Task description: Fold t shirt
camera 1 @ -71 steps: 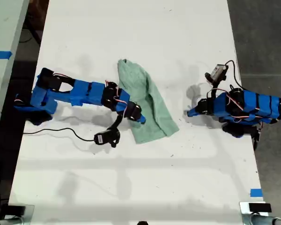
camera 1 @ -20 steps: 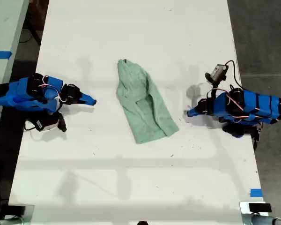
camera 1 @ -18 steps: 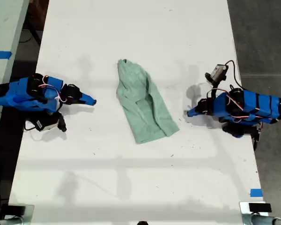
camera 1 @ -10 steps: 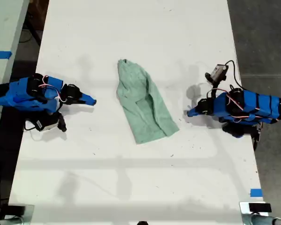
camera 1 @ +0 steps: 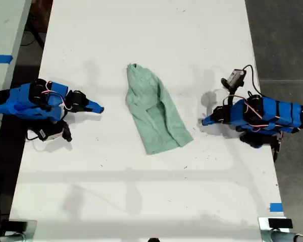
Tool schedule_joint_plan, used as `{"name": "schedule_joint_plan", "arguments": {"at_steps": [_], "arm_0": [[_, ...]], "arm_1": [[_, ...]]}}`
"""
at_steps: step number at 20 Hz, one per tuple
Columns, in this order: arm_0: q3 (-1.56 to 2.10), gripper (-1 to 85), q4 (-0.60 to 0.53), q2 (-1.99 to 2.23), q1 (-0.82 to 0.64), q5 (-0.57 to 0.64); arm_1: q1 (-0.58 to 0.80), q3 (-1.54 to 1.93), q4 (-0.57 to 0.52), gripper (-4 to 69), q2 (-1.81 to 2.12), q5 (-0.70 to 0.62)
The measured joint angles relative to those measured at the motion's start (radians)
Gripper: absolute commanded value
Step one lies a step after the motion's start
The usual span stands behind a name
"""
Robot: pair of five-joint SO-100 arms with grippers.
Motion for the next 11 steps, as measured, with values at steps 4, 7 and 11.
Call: {"name": "schedule_joint_plan", "arguments": {"at_steps": [4,7,11], "arm_0": [[0.000,-0.2,0.000,0.000,0.000,0.000],[0.000,-0.2,0.006,0.000,0.000,0.000],[0.000,-0.2,0.006,0.000,0.000,0.000]], "arm_1": [[0.000,0.000,0.000,2.4,0.000,0.000],[0.000,0.000,0.000,2.4,0.000,0.000],[0.000,0.000,0.000,2.4,0.000,0.000]]}}
